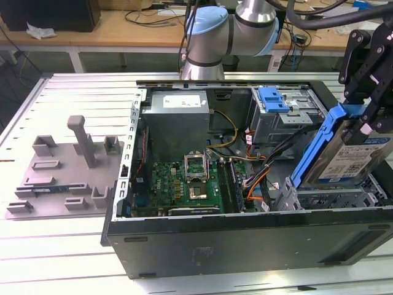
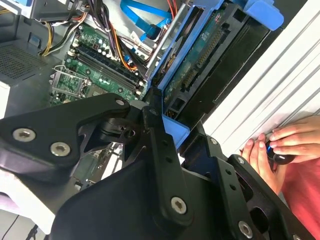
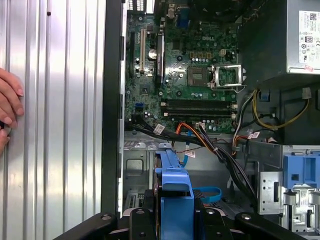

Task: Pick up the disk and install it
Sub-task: 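Insert the disk into the insertion slot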

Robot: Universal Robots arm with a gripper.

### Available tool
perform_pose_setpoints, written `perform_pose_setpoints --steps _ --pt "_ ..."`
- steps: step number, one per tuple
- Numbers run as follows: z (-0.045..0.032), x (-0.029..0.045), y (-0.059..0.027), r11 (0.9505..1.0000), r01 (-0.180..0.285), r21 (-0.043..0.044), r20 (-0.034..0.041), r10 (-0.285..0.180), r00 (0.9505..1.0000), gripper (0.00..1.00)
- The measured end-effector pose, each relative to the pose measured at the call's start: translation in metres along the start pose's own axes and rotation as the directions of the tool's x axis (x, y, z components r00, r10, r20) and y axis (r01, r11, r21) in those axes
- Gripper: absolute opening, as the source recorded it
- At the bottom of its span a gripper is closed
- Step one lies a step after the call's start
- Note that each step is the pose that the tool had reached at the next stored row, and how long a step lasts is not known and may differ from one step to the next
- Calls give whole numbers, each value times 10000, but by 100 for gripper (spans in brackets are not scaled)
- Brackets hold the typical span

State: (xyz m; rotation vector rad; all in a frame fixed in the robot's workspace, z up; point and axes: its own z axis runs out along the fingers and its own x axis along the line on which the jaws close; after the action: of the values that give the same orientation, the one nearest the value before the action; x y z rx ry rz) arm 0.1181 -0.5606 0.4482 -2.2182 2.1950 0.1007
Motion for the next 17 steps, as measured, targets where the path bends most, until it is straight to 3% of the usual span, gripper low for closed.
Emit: perform_pose_setpoints --steps 17 --pt "119 7 -6 10000 -14 1 0 14 10000 37"
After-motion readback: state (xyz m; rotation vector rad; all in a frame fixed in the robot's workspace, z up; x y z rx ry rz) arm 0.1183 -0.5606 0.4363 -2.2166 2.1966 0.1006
